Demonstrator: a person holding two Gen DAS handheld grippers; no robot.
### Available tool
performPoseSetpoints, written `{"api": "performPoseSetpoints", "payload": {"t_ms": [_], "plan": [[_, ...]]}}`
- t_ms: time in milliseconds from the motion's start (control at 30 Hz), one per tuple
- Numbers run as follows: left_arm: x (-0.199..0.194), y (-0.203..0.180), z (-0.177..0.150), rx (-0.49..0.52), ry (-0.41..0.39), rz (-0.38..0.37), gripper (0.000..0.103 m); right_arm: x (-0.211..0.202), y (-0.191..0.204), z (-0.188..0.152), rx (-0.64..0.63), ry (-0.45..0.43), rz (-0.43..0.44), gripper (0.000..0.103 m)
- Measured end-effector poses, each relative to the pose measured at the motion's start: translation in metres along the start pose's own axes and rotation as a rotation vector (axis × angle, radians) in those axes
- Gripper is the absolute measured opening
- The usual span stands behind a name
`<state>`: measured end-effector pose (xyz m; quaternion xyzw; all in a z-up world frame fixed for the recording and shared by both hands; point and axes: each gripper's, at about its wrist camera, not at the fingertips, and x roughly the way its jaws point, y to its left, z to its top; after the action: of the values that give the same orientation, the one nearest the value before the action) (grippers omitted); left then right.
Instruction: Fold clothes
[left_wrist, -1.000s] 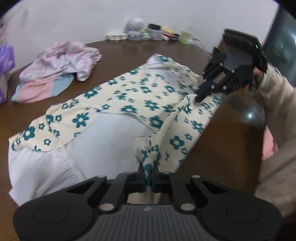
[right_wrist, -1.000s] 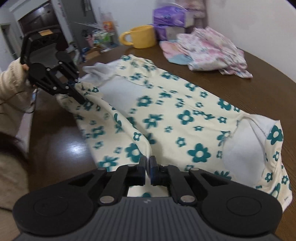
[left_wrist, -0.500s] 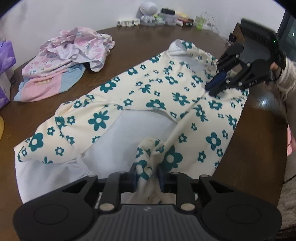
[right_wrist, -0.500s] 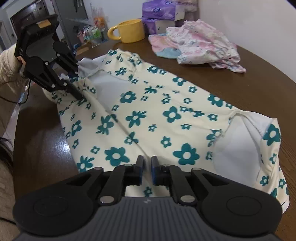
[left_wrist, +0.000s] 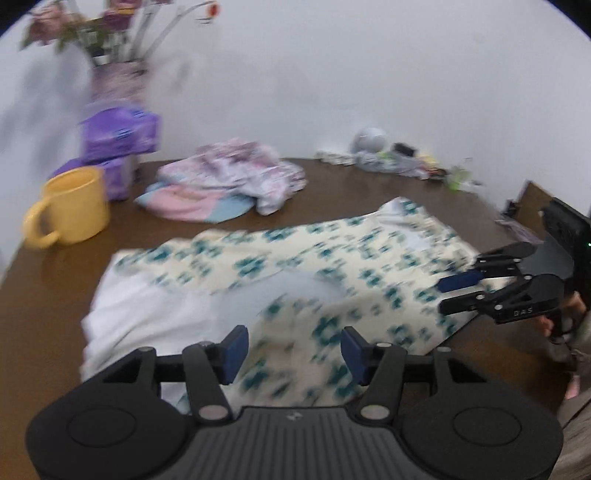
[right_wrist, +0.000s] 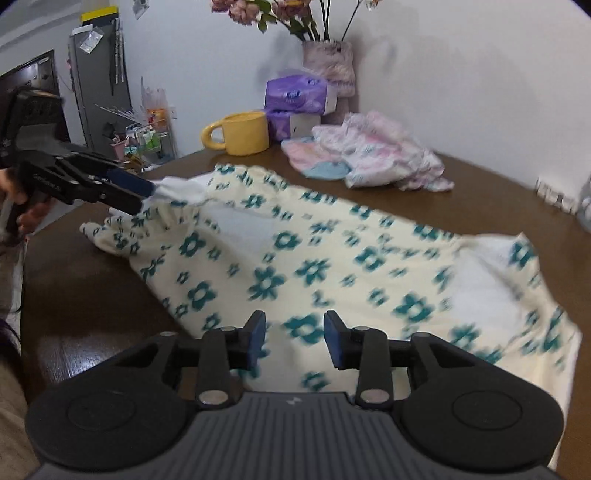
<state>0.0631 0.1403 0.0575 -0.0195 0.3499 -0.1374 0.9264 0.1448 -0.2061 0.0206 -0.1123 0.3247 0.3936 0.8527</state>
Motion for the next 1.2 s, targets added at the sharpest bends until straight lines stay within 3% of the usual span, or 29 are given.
{"api": "performPoseSetpoints", "payload": {"t_ms": [133, 333, 367, 400, 433, 700, 833, 1000, 1133, 1200], "plan": [[-0.009, 0.018, -0.014, -0.004, 0.043, 0.111, 0.060, 0.011, 0.005, -0.010, 0.048, 0.004, -0.014, 0.035], [-0.003, 0.044, -0.030, -0.016, 0.099, 0.097, 0.057, 0.019, 0.010, -0.017, 0.083, -0.001, -0.035, 0.037], [-0.002, 0.046, -0.030, -0.004, 0.104, 0.090, 0.035, 0.019, 0.010, -0.018, 0.084, -0.002, -0.039, 0.037], [-0.001, 0.046, -0.029, 0.016, 0.108, 0.080, 0.006, 0.020, 0.011, -0.017, 0.082, -0.001, -0.042, 0.038], [-0.001, 0.047, -0.028, 0.036, 0.111, 0.071, 0.004, 0.020, 0.012, -0.017, 0.079, 0.001, -0.046, 0.038], [0.009, 0.042, 0.010, 0.245, 0.083, 0.113, 0.004, 0.022, 0.017, -0.017, 0.060, 0.004, -0.067, 0.039], [0.034, 0.048, 0.020, 0.266, 0.126, 0.110, 0.010, 0.022, 0.019, -0.017, 0.053, 0.001, -0.077, 0.041], [0.043, 0.074, 0.014, 0.162, 0.150, 0.109, 0.033, 0.022, 0.020, -0.018, 0.053, -0.008, -0.083, 0.041], [0.016, 0.081, 0.005, 0.041, 0.036, 0.217, 0.039, 0.023, 0.021, -0.020, 0.057, -0.022, -0.091, 0.042], [-0.002, 0.071, 0.000, -0.004, -0.045, 0.182, 0.054, 0.023, 0.022, -0.021, 0.058, -0.030, -0.095, 0.043]]}}
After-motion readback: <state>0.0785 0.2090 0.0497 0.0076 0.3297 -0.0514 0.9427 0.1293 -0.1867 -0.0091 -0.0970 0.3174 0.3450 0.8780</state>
